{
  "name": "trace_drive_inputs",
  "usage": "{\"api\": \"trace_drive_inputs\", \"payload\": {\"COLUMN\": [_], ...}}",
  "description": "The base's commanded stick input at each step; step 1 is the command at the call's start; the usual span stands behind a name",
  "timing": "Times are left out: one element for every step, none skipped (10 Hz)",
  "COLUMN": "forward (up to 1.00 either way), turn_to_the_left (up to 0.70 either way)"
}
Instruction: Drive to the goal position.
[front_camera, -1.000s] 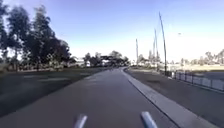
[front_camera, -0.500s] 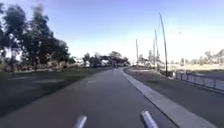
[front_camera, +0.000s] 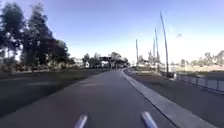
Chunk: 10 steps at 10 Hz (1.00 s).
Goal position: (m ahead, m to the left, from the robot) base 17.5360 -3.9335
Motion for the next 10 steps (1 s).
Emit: {"api": "trace_drive_inputs", "payload": {"forward": [0.98, 0.98, 0.98, 0.98, 0.98, 0.98, 0.98, 0.98, 0.98, 0.98], "turn_to_the_left": [0.0, 0.0, 0.0, 0.0, 0.0, 0.0, 0.0, 0.0, 0.0, 0.0]}}
